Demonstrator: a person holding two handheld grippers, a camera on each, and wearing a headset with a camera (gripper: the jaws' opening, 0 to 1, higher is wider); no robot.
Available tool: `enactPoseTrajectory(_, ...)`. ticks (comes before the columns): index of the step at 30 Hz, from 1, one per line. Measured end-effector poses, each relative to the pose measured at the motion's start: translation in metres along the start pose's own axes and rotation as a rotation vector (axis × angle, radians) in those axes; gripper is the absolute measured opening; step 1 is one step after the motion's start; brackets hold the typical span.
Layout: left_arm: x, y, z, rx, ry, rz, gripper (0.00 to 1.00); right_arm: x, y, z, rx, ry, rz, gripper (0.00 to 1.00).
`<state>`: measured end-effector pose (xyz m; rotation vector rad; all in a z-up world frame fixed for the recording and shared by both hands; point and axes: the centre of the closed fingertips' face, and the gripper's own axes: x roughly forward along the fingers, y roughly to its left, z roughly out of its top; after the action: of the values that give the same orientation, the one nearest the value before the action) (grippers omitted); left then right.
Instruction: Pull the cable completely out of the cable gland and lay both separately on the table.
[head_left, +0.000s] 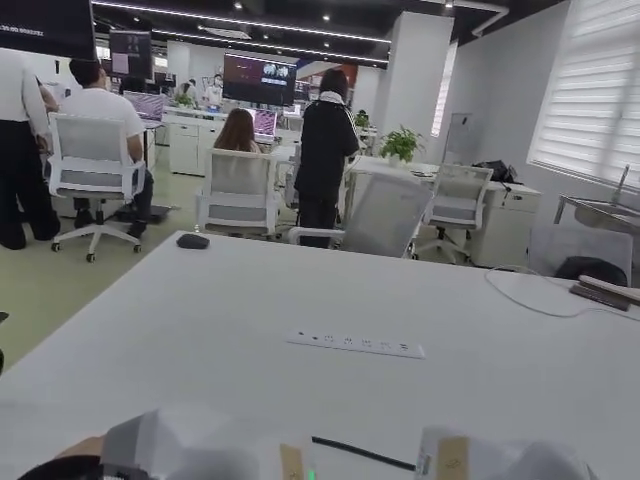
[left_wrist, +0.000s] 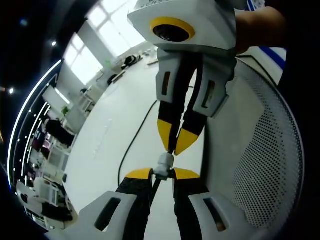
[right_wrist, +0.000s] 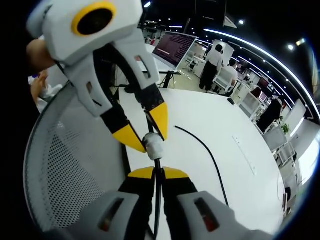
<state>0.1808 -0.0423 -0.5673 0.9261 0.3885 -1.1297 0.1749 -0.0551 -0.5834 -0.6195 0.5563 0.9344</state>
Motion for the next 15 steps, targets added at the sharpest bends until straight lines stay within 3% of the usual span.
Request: enactPoseTrajectory(15,-0.006,0.010,-0.010,-0.017,0.020,0.025,0.16,-0.007,-0.008,-0.045,0.032,0.108,-0.033,0.03)
